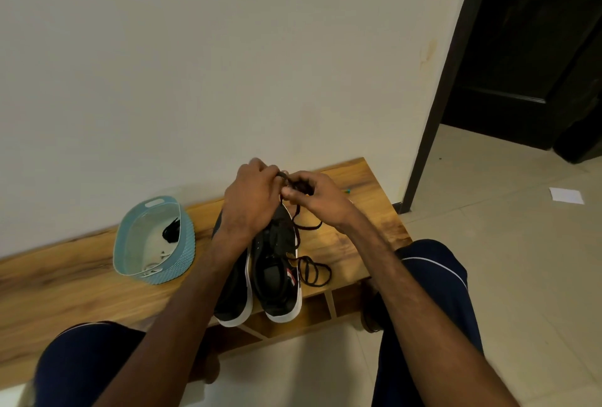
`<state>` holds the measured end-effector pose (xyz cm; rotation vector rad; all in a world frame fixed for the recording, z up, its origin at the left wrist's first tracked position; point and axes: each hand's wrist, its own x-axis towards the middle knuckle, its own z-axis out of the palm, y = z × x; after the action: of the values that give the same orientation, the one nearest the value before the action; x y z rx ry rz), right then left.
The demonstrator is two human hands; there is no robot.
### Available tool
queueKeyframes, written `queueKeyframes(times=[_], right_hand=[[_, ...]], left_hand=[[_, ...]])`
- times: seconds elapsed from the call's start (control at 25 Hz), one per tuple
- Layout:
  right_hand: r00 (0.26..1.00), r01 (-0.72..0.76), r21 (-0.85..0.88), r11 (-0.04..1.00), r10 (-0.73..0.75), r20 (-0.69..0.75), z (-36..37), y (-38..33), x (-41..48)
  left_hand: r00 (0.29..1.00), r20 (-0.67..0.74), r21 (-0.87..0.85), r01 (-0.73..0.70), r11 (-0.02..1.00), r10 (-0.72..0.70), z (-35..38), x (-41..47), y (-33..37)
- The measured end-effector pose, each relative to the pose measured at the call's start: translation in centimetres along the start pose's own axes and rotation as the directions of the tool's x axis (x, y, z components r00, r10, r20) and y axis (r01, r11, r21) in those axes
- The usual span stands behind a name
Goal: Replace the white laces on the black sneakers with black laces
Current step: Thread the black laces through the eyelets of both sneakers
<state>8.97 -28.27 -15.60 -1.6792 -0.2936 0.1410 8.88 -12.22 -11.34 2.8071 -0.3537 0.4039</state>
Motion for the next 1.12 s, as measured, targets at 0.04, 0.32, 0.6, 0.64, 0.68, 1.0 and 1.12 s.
queueKeyframes(times=[0.04, 0.32, 0.6, 0.64, 0.68, 1.0, 1.12], right_hand=[[0.998, 0.011, -0.006, 1.000, -0.011, -0.065, -0.1, 0.1, 0.1], [0.915, -0.117, -0.171, 0.978, 0.039, -0.402, -2.7, 0.8, 0.2], [0.982, -0.009, 0.065, 0.998, -0.004, 0.188, -0.3, -0.4, -0.6], [0.990, -0.021, 0.082, 0.996, 0.009, 0.141, -0.7, -0.5, -0.6], [0.994, -0.040, 0.093, 0.995, 0.030, 0.103, -1.2, -0.6, -0.6], [0.961, -0.202, -0.199, 0.959, 0.233, 0.147, -4.2, 1.1, -0.5], [0.973, -0.179, -0.202, 0.963, 0.204, 0.106, -3.8, 1.0, -0.3]], left_hand=[[0.994, 0.006, -0.226, 0.103, 0.969, -0.105, -0.5, 0.3, 0.1], [0.907, 0.399, -0.768, 0.409, 0.494, -0.132, -3.7, 0.9, -0.4], [0.963, 0.224, -0.716, 0.266, 0.646, -0.149, -3.6, 2.9, 0.8], [0.953, 0.206, -0.746, 0.300, 0.595, -0.222, -3.6, 3.4, 0.4], [0.934, 0.213, -0.786, 0.339, 0.518, -0.288, -3.7, 3.6, -0.1], [0.763, 0.003, -0.767, 0.417, 0.488, -0.647, -3.9, 3.9, -6.4], [0.898, -0.110, -0.459, 0.333, 0.824, -0.425, -4.1, 3.5, -7.2]])
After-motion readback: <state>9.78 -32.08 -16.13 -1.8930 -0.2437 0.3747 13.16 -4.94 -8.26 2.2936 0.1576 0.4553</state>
